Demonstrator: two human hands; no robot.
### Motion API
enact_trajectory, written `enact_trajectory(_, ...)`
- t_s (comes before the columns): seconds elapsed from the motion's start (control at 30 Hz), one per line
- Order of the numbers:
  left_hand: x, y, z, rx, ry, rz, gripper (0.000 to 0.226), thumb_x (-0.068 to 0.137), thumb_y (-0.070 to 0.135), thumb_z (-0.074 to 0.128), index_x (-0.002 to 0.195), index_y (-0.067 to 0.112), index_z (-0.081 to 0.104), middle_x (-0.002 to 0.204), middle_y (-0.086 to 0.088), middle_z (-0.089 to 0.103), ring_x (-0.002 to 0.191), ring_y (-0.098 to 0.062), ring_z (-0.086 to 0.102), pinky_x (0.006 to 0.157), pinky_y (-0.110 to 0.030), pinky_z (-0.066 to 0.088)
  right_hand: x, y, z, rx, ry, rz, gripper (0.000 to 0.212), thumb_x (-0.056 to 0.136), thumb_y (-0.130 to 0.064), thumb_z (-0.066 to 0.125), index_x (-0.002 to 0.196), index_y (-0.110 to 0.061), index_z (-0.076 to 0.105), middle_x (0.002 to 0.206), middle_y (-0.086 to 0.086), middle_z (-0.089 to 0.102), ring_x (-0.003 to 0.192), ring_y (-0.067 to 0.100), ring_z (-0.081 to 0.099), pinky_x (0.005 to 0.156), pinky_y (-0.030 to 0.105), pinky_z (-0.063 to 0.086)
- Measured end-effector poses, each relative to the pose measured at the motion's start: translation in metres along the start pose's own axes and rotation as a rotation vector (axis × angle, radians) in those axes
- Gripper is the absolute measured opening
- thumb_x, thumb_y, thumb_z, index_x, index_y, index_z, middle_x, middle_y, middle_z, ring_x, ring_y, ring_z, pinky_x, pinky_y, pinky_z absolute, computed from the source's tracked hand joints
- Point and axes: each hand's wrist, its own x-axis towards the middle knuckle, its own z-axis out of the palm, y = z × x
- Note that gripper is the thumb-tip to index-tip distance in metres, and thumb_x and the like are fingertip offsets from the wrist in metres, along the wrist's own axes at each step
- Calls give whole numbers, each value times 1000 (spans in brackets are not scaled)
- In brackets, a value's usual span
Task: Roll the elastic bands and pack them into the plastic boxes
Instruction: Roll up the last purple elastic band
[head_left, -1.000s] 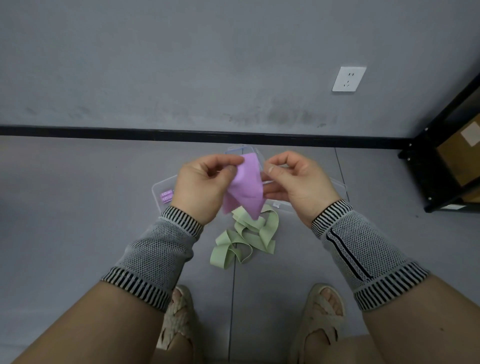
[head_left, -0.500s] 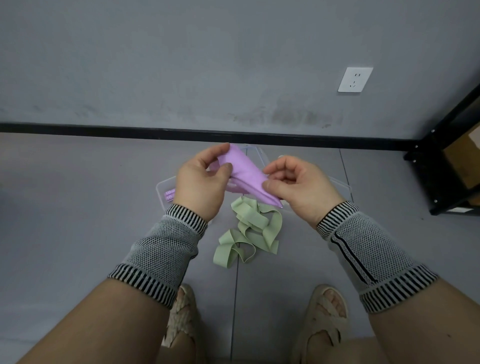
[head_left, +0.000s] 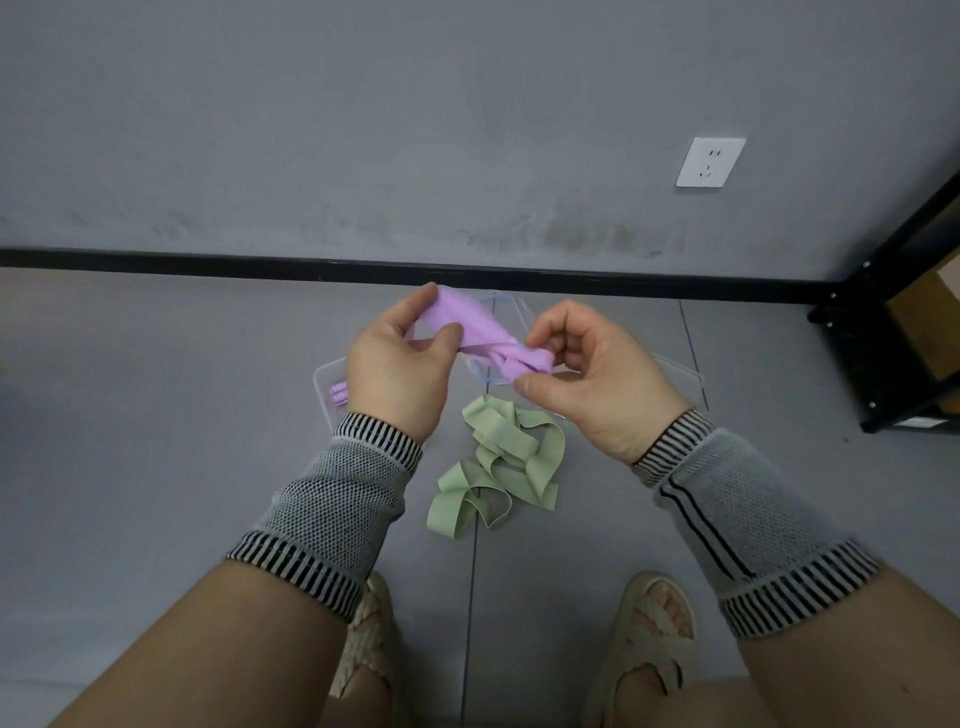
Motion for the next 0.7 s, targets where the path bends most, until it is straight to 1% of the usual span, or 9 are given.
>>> enact_trajectory(0.1, -5, 5, 3, 18, 19, 14, 41, 86, 12, 64, 126, 17, 57, 45, 36, 51, 45, 9, 51, 52, 0, 37, 4, 5, 5, -363, 301, -74, 26, 78, -8, 70, 75, -25, 51, 71, -7, 56, 65, 12, 54, 62, 31, 52)
enact_trajectory(0.2, -8, 7, 6, 7, 30, 12, 43, 85, 18, 66, 127, 24, 57, 48, 31, 55, 57, 2, 52, 69, -8, 47, 6, 7, 10, -509, 610, -233, 23, 75, -4, 65, 76, -22, 49, 72, -5, 55, 63, 11, 51, 59, 31, 48)
enact_trajectory(0.27, -8, 8, 8, -5, 40, 18, 43, 84, 21, 67, 126, 27, 58, 48, 26, 57, 66, 1, 54, 76, -15, 48, 6, 9, 12, -526, 672, -287, 24, 73, -2, 63, 75, -21, 49, 73, -7, 51, 60, 9, 47, 57, 29, 46)
enact_trajectory(0.37, -5, 8, 6, -7, 73, 22, 41, 83, 19, 66, 123, 26, 60, 55, 20, 57, 60, 5, 53, 69, -9, 45, 4, 12, 13, -512, 522, -309, 26, 69, -12, 70, 79, -22, 49, 76, -10, 48, 60, 10, 50, 56, 28, 46)
enact_trajectory(0.43, -3, 7, 2, -35, 63, 20, 40, 84, 13, 65, 123, 23, 60, 63, 23, 58, 65, 8, 55, 75, -11, 47, 1, 11, 13, -415, 324, -260, 35, 66, -31, 77, 86, -27, 49, 87, -14, 50, 71, 7, 56, 63, 21, 47)
enact_trajectory(0.5, -3, 8, -1, -92, 7, 19, 39, 85, 8, 64, 121, 23, 60, 60, 25, 61, 63, 8, 56, 76, -15, 50, -1, 9, 12, -296, 240, -158, 35, 66, -47, 72, 90, -35, 49, 100, -15, 53, 83, 3, 58, 70, 17, 48)
enact_trajectory(0.57, -5, 9, -3, -129, -57, 30, 39, 85, 6, 64, 119, 24, 61, 59, 17, 60, 54, 1, 50, 67, -22, 52, 1, 10, 8, -195, 279, -61, 21, 79, -39, 66, 94, -35, 52, 108, -12, 57, 86, -2, 58, 73, 17, 48)
enact_trajectory(0.63, -8, 10, -3, -129, -132, 47, 39, 84, 4, 64, 118, 25, 61, 58, 10, 58, 50, 0, 49, 60, -16, 49, 5, 11, 5, -90, 313, 28, 14, 90, -25, 59, 102, -31, 56, 110, -14, 58, 88, -4, 57, 81, 21, 48)
enact_trajectory(0.7, -10, 11, -2, -157, -208, 51, 39, 84, 0, 64, 114, 25, 62, 58, 9, 60, 53, 0, 54, 63, -10, 46, 6, 12, 4, -4, 291, 83, 20, 94, -18, 55, 112, -25, 58, 113, -16, 58, 94, -4, 56, 93, 29, 48)
